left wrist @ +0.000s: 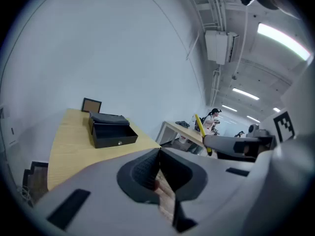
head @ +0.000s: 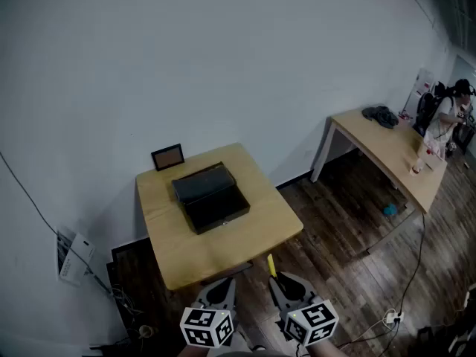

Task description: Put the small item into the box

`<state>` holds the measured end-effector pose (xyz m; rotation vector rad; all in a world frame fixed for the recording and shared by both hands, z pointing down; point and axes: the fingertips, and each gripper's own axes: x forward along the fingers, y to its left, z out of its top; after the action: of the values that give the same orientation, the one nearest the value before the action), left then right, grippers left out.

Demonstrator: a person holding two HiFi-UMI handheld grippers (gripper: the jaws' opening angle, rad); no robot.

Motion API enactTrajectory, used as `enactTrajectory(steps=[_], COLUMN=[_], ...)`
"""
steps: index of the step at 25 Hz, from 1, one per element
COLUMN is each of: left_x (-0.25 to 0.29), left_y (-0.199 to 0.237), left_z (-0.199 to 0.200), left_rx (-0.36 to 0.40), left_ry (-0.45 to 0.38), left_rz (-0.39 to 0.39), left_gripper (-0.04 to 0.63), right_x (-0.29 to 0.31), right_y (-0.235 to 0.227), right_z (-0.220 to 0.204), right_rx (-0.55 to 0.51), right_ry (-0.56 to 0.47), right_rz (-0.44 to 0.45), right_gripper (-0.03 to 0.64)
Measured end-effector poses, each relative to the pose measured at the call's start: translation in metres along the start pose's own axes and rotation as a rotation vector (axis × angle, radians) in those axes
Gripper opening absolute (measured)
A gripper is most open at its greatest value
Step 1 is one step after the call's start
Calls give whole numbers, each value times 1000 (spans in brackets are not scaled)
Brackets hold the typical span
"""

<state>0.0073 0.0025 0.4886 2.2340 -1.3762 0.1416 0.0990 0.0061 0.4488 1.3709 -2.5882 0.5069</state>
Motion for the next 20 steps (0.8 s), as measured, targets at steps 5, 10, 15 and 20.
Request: enactTrajectory(steps=[5,10,15,20], left_x=[-52,-98,-125,-131], left_y=[-61,-95,-108,-119], left_z=[-37,-77,-95,-91], left_rx=[-33,-37,-29,-16], left_ry=[-31,-20,-19,-41], left_rz=[16,59,92,90], left_gripper=[3,3,3,3], right_x=[-69,-117,-147,-161], right_y=[16,29,45,47], right_z=[-19,-35,-48,-54], right_rx=[-54,-39,-26,-24], right_ry=[-32,-56,-60,-68], right_rz=[18,47,70,73], right_gripper=[54,54,54,54])
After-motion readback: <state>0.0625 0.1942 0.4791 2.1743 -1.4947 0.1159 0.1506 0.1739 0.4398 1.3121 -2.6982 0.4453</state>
